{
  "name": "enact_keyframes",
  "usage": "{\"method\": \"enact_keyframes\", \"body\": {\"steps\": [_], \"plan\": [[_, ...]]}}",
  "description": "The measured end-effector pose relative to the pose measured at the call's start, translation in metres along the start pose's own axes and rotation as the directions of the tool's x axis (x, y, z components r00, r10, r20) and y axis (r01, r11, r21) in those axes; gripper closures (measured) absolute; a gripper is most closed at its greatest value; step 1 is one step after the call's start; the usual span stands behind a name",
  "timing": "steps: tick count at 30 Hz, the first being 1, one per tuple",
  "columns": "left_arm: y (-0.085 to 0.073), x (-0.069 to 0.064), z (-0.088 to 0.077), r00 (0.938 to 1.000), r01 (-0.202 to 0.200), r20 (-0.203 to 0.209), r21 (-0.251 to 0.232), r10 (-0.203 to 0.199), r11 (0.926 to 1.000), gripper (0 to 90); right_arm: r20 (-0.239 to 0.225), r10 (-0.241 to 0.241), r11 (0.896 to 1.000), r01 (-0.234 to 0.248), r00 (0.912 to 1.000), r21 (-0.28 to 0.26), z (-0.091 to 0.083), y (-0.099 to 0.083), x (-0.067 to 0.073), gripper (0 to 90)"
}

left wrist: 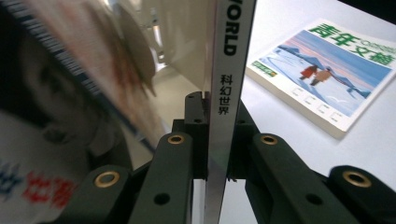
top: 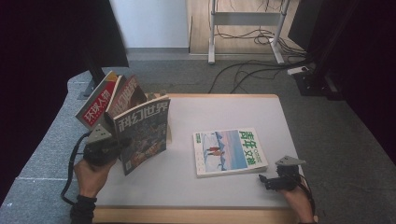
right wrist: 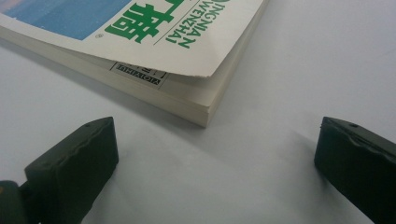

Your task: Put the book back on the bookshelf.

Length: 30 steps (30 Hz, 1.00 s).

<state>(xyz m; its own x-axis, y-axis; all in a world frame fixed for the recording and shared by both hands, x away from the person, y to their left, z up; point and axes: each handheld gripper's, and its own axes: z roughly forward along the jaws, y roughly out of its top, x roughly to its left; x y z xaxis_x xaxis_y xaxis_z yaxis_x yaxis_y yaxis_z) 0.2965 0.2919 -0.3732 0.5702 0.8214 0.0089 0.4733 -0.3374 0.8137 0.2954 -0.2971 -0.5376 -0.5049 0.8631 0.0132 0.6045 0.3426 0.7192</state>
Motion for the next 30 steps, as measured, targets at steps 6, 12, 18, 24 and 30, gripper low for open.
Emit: {"method": "enact_keyframes", "body": {"steps": [6, 12, 18, 24, 30], "plan": [[-0.006, 0.012, -0.012, 0.9977, 0.044, -0.052, -0.009, -0.044, 0.999, 82.8, -0.001, 0.0, 1.0, 0.0, 1.0, 0.001, 0.0, 0.0, 0.0, 0.0], [-0.008, 0.021, -0.018, 0.9909, 0.096, -0.092, -0.02, -0.098, 0.9951, 82.8, -0.001, 0.0, 1.0, 0.0, 1.0, 0.001, 0.0, 0.0, 0.0, 0.0], [-0.004, 0.024, -0.014, 0.9849, 0.121, -0.122, -0.017, -0.122, 0.9925, 82.7, -0.001, 0.0, 1.0, 0.0, 1.0, 0.0, 0.0, 0.0, 0.0, 0.0], [-0.003, 0.024, -0.018, 0.9822, 0.131, -0.131, -0.032, -0.135, 0.9908, 82.8, -0.002, -0.001, 1.0, 0.001, 1.0, 0.001, 0.0, 0.0, 0.0, 0.0], [0.001, 0.026, -0.017, 0.9774, 0.151, -0.145, -0.032, -0.154, 0.988, 82.7, -0.002, -0.001, 1.0, 0.001, 1.0, 0.001, 0.0, 0.0, 0.0, 0.0]]}}
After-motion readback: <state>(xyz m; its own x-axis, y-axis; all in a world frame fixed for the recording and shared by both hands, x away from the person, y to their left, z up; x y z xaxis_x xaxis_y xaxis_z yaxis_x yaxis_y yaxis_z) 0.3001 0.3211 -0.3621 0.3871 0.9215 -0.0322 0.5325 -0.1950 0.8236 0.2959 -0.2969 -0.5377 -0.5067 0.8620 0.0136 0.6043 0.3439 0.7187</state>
